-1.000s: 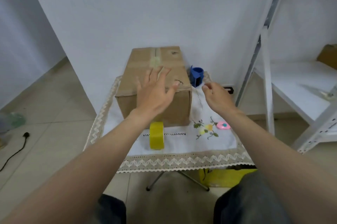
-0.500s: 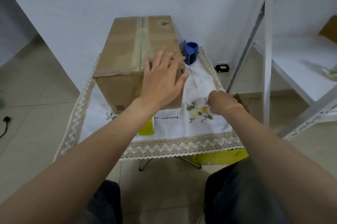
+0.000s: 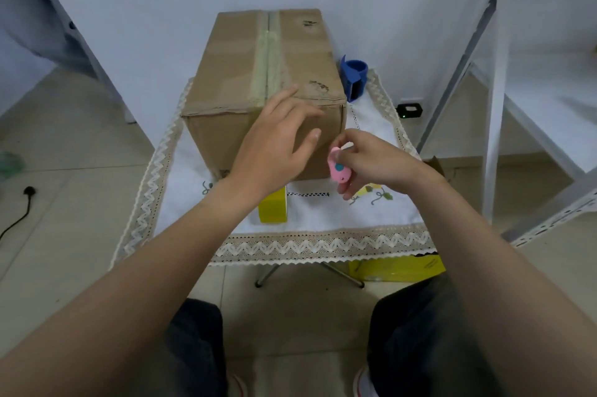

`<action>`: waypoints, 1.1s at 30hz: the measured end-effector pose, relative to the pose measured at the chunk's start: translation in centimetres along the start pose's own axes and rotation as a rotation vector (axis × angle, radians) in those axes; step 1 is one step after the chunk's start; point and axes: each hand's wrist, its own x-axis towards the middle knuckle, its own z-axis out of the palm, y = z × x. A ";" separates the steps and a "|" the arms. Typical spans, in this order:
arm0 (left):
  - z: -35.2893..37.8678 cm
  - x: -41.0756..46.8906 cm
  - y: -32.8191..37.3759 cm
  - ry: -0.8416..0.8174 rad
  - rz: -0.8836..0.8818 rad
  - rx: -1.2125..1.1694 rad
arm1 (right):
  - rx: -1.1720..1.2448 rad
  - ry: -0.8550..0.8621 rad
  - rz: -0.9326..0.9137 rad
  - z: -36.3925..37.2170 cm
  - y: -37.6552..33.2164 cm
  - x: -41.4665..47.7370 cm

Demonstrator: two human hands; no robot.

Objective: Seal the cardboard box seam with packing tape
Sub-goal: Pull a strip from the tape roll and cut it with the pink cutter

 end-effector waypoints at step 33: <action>0.0 -7.1 -3.9 0.000 -0.897 -0.404 | -0.264 0.343 -0.577 5.7 2.6 2.7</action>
